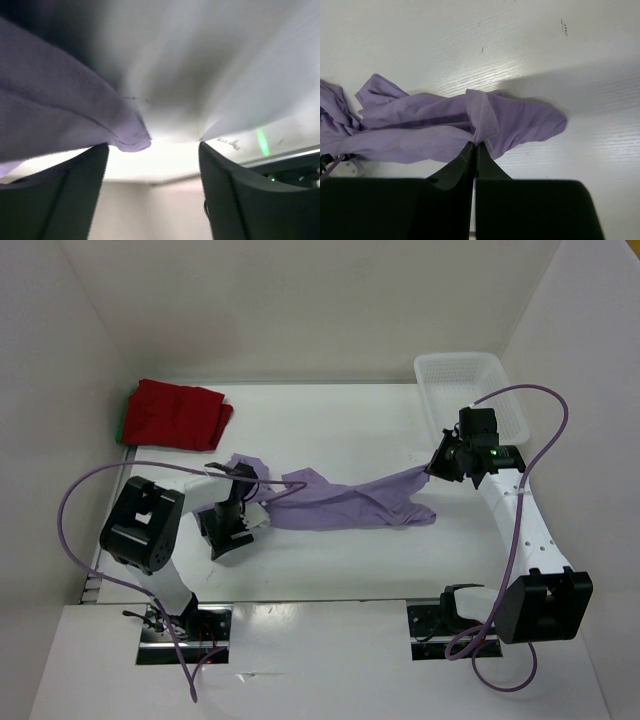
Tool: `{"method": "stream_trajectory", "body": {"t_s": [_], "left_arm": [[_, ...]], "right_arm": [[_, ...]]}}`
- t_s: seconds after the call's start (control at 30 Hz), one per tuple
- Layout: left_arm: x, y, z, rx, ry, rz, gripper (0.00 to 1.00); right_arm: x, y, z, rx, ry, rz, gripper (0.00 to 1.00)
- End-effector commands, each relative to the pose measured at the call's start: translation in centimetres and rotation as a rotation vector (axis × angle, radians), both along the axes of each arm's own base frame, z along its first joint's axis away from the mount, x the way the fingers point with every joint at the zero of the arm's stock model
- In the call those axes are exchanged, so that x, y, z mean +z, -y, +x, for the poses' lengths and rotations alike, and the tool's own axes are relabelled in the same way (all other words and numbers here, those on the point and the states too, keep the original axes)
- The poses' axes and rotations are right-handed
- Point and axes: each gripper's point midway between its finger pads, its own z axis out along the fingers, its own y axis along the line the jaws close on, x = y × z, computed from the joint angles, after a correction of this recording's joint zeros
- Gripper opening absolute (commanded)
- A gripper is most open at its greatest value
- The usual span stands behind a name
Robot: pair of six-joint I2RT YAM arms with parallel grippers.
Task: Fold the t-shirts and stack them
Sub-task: Flatten out the tshirt
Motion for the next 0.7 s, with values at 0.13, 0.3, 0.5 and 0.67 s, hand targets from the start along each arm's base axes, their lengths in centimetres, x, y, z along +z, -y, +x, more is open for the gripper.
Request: {"method": "stream_trajectory", "body": {"t_s": [0.13, 0.3, 0.5, 0.67], "left_arm": [[1.3, 4.9, 3.0, -0.023, 0.178, -0.300, 0.87], [0.7, 3.5, 4.7, 0.006, 0.248, -0.199, 0.84], [-2.5, 1.4, 2.3, 0.028, 0.132, -0.098, 0.80], [-3.6, -0.1, 2.2, 0.080, 0.104, -0.070, 0.63]], "right_arm": [[2.6, 0.6, 0.7, -0.006, 0.084, -0.019, 0.00], [2.6, 0.6, 0.7, -0.006, 0.084, -0.019, 0.00], [2.6, 0.6, 0.7, -0.006, 0.084, -0.019, 0.00], [2.4, 0.6, 0.5, 0.001, 0.076, -0.026, 0.00]]}}
